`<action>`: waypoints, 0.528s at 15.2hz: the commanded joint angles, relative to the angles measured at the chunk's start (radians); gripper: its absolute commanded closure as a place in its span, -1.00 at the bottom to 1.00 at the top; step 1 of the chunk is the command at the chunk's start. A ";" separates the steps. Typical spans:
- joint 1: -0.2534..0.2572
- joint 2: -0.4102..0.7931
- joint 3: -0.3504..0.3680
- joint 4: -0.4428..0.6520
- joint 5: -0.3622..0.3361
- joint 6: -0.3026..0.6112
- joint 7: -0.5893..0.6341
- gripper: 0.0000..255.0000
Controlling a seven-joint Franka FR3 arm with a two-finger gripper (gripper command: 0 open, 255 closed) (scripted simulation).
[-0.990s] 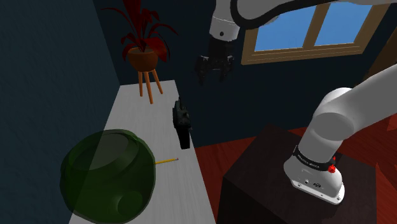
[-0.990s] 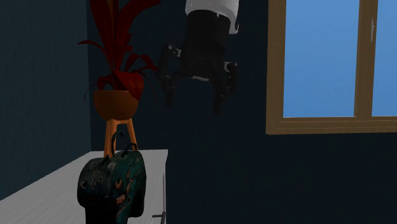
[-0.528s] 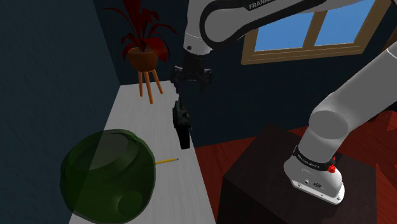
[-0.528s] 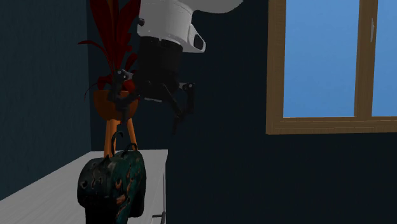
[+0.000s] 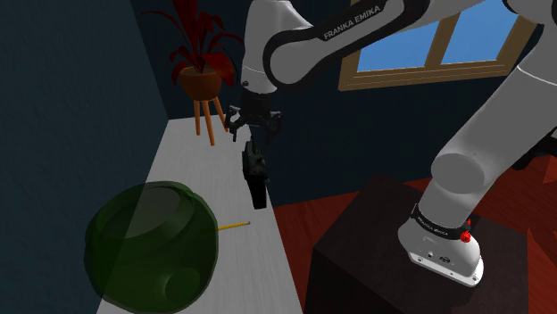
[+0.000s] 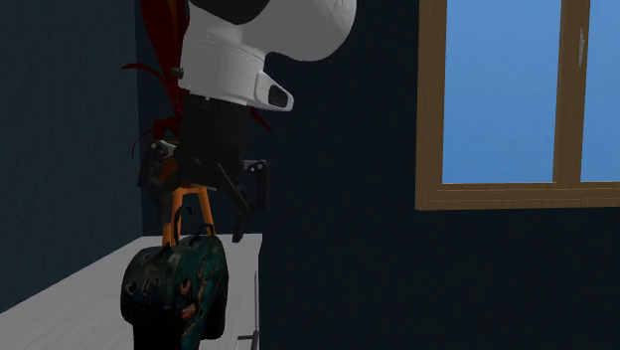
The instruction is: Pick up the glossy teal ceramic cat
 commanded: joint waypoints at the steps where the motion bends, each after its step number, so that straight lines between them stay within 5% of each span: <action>1: -0.001 0.011 0.005 -0.019 -0.006 0.030 0.006 -1.00; 4: -0.002 0.022 0.010 -0.033 -0.012 0.052 0.010 -1.00; 5: -0.002 0.020 0.009 -0.033 -0.011 0.051 0.009 1.00; 8: -0.002 0.019 0.009 -0.035 -0.010 0.052 0.009 1.00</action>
